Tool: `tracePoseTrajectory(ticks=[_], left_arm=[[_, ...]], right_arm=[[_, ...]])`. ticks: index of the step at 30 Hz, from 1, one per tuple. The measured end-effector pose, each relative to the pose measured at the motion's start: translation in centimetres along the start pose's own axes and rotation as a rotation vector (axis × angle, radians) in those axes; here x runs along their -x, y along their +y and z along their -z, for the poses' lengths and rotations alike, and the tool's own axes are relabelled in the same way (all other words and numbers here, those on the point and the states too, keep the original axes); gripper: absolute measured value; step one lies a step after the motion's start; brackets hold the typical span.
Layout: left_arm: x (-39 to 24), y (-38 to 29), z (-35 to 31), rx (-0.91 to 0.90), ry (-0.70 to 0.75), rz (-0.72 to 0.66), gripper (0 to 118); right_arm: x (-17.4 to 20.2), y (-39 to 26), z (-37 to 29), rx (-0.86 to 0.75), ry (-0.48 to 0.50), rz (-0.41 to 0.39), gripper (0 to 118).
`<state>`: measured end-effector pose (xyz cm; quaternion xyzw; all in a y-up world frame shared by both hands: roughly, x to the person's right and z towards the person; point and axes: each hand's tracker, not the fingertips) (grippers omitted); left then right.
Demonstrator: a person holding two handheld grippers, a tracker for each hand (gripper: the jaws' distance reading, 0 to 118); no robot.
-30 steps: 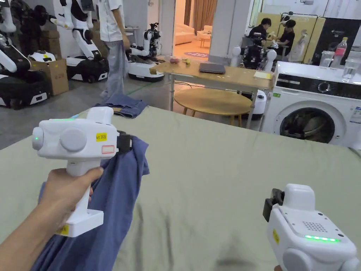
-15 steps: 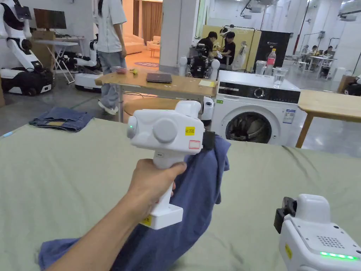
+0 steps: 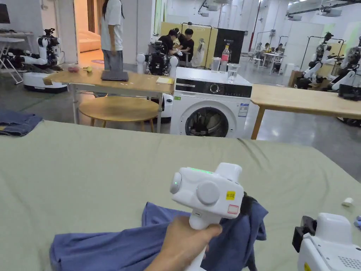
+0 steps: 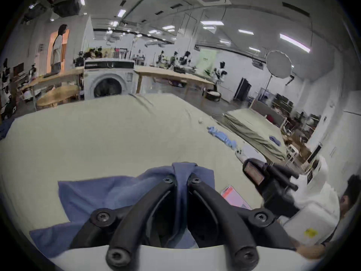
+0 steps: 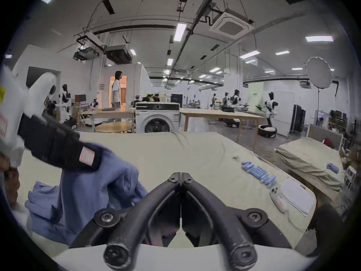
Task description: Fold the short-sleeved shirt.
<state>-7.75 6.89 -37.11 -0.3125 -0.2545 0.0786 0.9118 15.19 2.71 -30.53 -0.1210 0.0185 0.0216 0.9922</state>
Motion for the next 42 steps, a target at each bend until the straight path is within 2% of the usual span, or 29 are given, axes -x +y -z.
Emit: tracePoseTrajectory(ticks=[2, 3, 4, 5, 6, 8, 12, 14, 15, 16, 17, 19, 23, 26, 29, 37, 38, 40, 41, 42], left_arm=[[0.3, -1.0, 0.3, 0.016, -0.009, -0.01, 4], [0.5, -1.3, 0.2, 0.03, -0.016, -0.02, 11], [0.7, -1.6, 0.0, 0.027, -0.014, -0.03, 29], [1.0, -1.7, -0.4, 0.015, -0.003, -0.04, 39], [1.3, -1.7, -1.0, -0.001, 0.017, -0.043, 41], [2.0, -1.5, -2.4, -0.044, 0.069, -0.039, 55], [3.9, -2.3, -6.5, -0.14, 0.185, -0.047, 54], [5.1, -3.3, -8.6, -0.18, 0.24, -0.076, 47], [5.8, -4.0, -9.7, -0.204, 0.267, -0.082, 33], [6.3, -4.7, -10.6, -0.224, 0.298, -0.079, 10], [6.8, -5.4, -11.4, -0.228, 0.344, -0.071, 0], [7.7, -6.9, -13.0, -0.257, 0.431, -0.074, 0], [10.4, -8.9, -16.1, -0.249, 0.468, -0.112, 0], [13.2, -9.3, -18.8, -0.235, 0.553, -0.138, 0], [17.5, -9.1, -21.3, -0.205, 0.57, -0.241, 0], [27.4, -8.9, -21.3, 0.046, 0.574, -0.412, 0], [28.3, -9.0, -20.7, 0.077, 0.566, -0.434, 3], [29.9, -9.6, -19.6, 0.133, 0.561, -0.484, 38], [30.6, -9.9, -18.9, 0.163, 0.564, -0.506, 46], [31.0, -10.3, -18.3, 0.185, 0.585, -0.517, 50]], right_arm=[[-0.2, -0.3, 0.1, 0.014, 0.002, 0.007, 0], [-0.1, -0.5, 0.1, 0.019, 0.002, 0.009, 0], [0.0, -0.4, 0.1, 0.024, 0.004, 0.012, 0], [0.1, -0.4, 0.1, 0.025, 0.011, 0.015, 0], [0.3, -0.4, 0.1, 0.025, 0.016, 0.017, 0], [1.0, -0.1, 0.0, 0.022, 0.028, 0.013, 0], [2.8, 0.8, -0.1, 0.004, 0.069, 0.004, 0], [4.0, 1.2, -0.1, -0.003, 0.093, 0.003, 0], [4.6, 1.4, -0.2, -0.008, 0.11, 0.001, 0], [5.3, 1.5, -0.1, -0.011, 0.12, -0.003, 0], [6.1, 1.6, -0.1, -0.014, 0.133, -0.009, 0], [7.4, 1.6, 0.0, -0.014, 0.159, -0.016, 0], [9.9, 1.6, 0.7, -0.004, 0.205, -0.018, 0], [11.3, 1.5, 1.3, 0.007, 0.234, -0.028, 0], [12.3, 1.4, 1.9, 0.018, 0.253, -0.032, 0], [13.7, 0.8, 3.4, 0.052, 0.274, -0.039, 0], [13.7, 0.7, 3.6, 0.056, 0.275, -0.038, 0], [13.7, 0.4, 3.9, 0.068, 0.274, -0.038, 0], [13.6, 0.2, 4.1, 0.074, 0.274, -0.038, 0], [13.5, 0.1, 4.2, 0.079, 0.273, -0.04, 0]])
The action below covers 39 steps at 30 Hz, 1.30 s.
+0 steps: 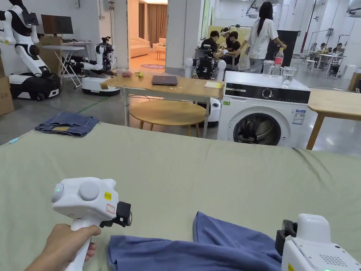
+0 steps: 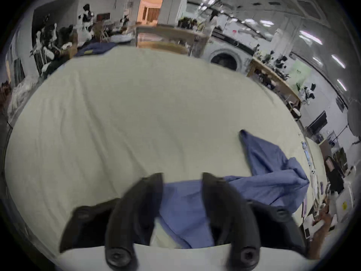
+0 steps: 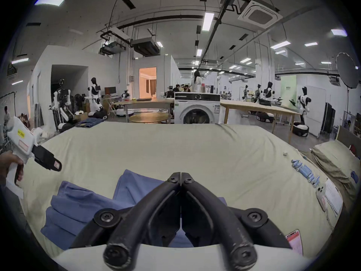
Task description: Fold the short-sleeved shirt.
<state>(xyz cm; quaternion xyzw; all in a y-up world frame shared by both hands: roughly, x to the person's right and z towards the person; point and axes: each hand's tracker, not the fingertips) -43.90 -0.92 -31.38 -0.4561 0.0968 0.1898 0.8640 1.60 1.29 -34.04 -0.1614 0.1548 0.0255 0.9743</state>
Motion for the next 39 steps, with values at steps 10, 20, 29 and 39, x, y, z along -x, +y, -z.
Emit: tracePoseTrajectory(ticks=[10, 20, 29, 39], left_arm=[[-0.3, -3.4, 5.7, 0.095, 0.149, 0.053, 53], [-0.9, -4.2, 2.9, -0.044, 0.118, 0.101, 0], [-0.1, -5.8, -0.6, -0.129, 0.087, 0.083, 0], [0.3, -6.8, -0.8, -0.109, 0.081, 0.085, 0]], right_arm=[[-3.2, -1.1, 0.4, 0.06, -0.048, 0.009, 0], [-8.8, 0.6, 0.9, 0.151, -0.096, 0.059, 0], [-12.4, 1.1, 5.8, 0.409, -0.055, -0.003, 64], [-13.5, -4.8, 11.1, 0.78, 0.006, 0.054, 52]])
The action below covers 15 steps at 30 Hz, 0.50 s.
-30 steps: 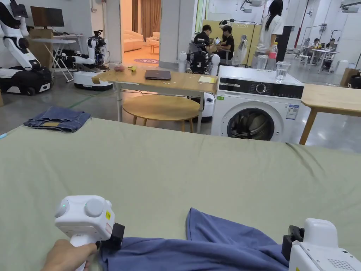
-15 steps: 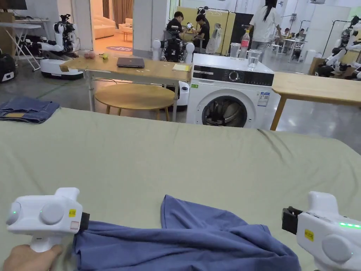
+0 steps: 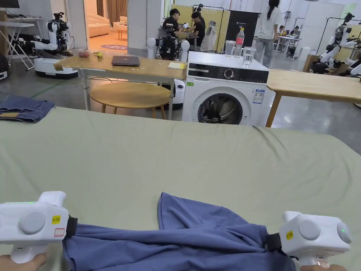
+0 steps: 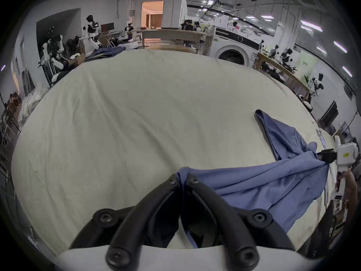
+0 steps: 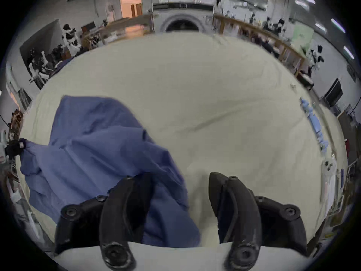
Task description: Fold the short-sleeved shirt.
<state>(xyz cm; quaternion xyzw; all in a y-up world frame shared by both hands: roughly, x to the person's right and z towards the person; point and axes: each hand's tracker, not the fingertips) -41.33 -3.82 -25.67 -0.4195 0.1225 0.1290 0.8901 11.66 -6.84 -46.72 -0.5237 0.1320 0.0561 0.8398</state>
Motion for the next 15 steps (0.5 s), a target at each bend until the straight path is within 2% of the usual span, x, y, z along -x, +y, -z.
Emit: tracePoseTrajectory(ticks=[1, 2, 3, 6, 10, 15], left_arm=[[-0.1, -0.1, 0.1, 0.003, 0.002, 0.007, 0], [-0.1, -0.2, 0.1, 0.006, 0.005, 0.011, 0], [-0.3, -0.3, 0.1, 0.008, 0.006, 0.013, 0], [-0.5, -0.5, 0.1, 0.011, 0.003, 0.017, 0], [-0.5, -0.1, -0.8, -0.019, -0.004, 0.023, 0], [-0.2, 2.4, -4.3, -0.122, -0.047, 0.004, 0]], right_arm=[[-0.1, -0.2, 0.3, 0.001, 0.038, 0.014, 47], [0.1, -0.4, 0.2, -0.017, 0.064, 0.042, 36], [0.3, -0.5, -0.1, -0.034, 0.034, 0.043, 31], [0.8, -0.4, -0.4, -0.047, 0.05, 0.001, 12], [1.5, 0.0, -2.6, -0.15, -0.022, -0.056, 9], [1.3, 1.4, -8.1, -0.372, -0.036, -0.024, 9]])
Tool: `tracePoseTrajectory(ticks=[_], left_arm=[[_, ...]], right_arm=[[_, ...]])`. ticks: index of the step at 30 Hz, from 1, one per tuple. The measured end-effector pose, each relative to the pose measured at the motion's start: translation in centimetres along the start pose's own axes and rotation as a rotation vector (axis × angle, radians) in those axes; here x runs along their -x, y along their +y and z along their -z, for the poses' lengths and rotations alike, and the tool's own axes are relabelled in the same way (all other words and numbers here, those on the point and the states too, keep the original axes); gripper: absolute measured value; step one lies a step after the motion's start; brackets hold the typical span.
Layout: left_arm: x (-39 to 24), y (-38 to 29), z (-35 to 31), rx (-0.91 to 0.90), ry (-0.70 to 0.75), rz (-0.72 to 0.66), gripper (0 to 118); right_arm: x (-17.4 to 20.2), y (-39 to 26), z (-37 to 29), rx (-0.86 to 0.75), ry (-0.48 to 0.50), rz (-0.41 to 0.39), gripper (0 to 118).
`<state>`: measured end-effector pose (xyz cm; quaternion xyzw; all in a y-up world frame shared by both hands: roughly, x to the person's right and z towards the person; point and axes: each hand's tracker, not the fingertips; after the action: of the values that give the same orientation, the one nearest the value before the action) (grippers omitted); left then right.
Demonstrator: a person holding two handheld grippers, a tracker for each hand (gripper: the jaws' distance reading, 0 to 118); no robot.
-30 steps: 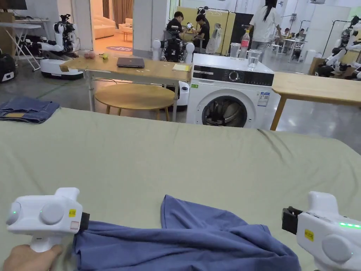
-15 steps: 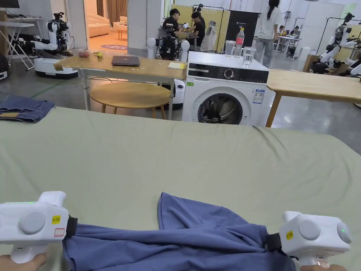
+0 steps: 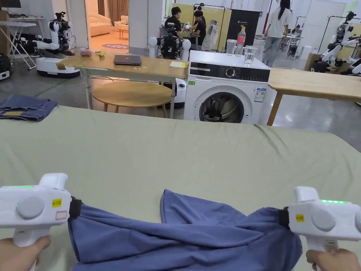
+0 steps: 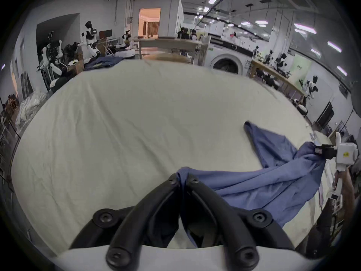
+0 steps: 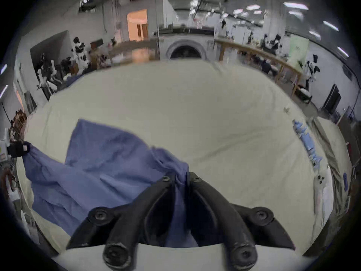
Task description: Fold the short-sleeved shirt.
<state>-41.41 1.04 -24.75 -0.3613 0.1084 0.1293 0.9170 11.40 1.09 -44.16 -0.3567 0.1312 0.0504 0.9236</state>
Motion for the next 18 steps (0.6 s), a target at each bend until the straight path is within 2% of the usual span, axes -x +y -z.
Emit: tracePoseTrajectory(ticks=[10, 18], left_arm=[[-1.1, 9.7, -10.3, -0.256, -0.003, 0.03, 0], [-0.6, 18.2, -15.5, -0.369, 0.047, 0.047, 0]], right_arm=[[2.0, 8.2, -9.4, -0.332, 0.019, -0.004, 9], [4.4, 15.2, -13.5, -0.471, -0.005, -0.004, 9]])
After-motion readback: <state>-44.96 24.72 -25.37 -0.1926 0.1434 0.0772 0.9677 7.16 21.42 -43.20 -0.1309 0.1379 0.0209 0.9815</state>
